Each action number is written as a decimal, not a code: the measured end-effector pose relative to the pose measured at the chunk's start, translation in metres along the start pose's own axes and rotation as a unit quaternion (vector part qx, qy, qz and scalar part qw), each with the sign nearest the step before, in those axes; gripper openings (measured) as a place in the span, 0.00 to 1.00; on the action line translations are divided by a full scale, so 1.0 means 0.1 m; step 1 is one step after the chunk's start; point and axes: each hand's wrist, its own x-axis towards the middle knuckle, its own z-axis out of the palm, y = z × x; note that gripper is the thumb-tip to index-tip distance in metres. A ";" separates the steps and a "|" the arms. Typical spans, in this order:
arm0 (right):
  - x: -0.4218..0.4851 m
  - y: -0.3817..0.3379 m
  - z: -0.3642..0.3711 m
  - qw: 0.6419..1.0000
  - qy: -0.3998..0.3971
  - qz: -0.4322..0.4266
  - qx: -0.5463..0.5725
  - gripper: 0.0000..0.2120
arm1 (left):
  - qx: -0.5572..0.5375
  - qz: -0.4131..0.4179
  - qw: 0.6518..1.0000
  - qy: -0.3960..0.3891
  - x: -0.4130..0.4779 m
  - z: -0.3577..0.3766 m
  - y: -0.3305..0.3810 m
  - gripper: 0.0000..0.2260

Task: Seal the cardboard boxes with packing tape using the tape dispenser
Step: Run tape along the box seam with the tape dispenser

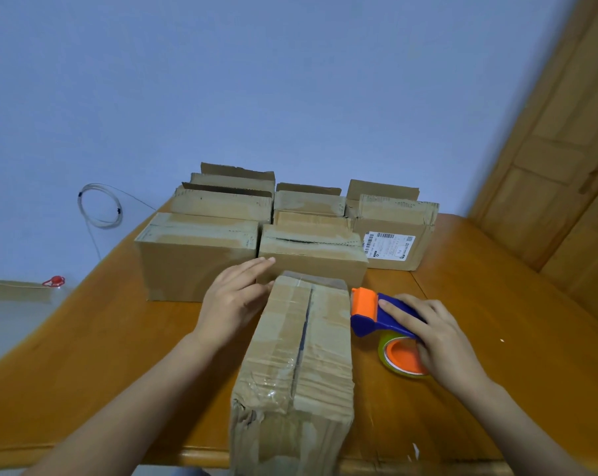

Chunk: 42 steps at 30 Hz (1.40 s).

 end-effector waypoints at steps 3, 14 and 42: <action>-0.01 -0.01 0.01 1.000 0.002 0.012 0.008 0.47 | 0.005 -0.010 0.999 -0.044 -0.07 -0.01 0.05 0.12; 0.00 -0.06 -0.01 1.000 -0.006 0.023 0.005 0.49 | -0.022 -0.177 0.984 -0.013 0.05 -0.34 0.24 0.16; -0.04 -0.18 0.04 0.999 0.029 0.039 0.016 0.48 | -0.071 -0.488 0.846 -0.204 0.44 -0.71 0.83 0.17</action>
